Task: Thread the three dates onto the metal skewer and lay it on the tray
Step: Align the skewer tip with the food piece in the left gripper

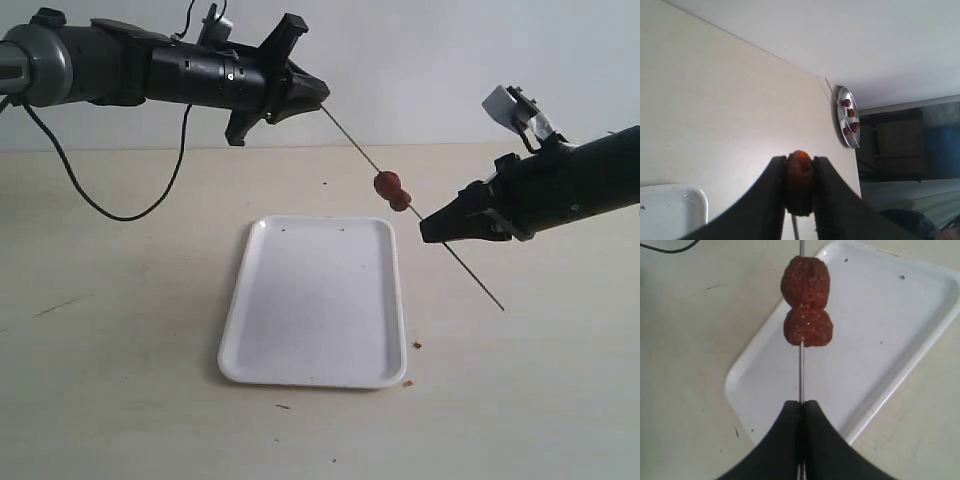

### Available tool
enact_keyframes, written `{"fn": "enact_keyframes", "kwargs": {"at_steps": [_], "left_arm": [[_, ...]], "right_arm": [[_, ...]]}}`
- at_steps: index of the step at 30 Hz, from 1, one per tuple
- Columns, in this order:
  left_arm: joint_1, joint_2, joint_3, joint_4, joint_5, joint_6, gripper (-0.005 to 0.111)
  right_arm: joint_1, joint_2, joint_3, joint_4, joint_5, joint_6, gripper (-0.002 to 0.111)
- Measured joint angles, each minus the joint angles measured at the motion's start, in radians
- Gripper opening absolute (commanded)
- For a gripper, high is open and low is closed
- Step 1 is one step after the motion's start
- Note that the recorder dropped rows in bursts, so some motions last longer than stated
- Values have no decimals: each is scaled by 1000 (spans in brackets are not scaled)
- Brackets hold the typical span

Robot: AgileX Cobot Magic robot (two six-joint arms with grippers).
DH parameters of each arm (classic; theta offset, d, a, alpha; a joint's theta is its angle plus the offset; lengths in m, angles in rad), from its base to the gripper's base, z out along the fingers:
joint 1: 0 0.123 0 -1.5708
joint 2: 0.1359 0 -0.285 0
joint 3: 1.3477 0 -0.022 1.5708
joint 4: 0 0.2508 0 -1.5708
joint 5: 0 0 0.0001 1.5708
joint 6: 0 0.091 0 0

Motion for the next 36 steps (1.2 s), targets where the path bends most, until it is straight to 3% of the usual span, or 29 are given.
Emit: {"fn": "enact_keyframes", "kwargs": {"at_steps": [36], "left_arm": [[-26,4,0,-4,45,6,20]], "right_arm": [[0,0,2,65,0,-56,0]]}}
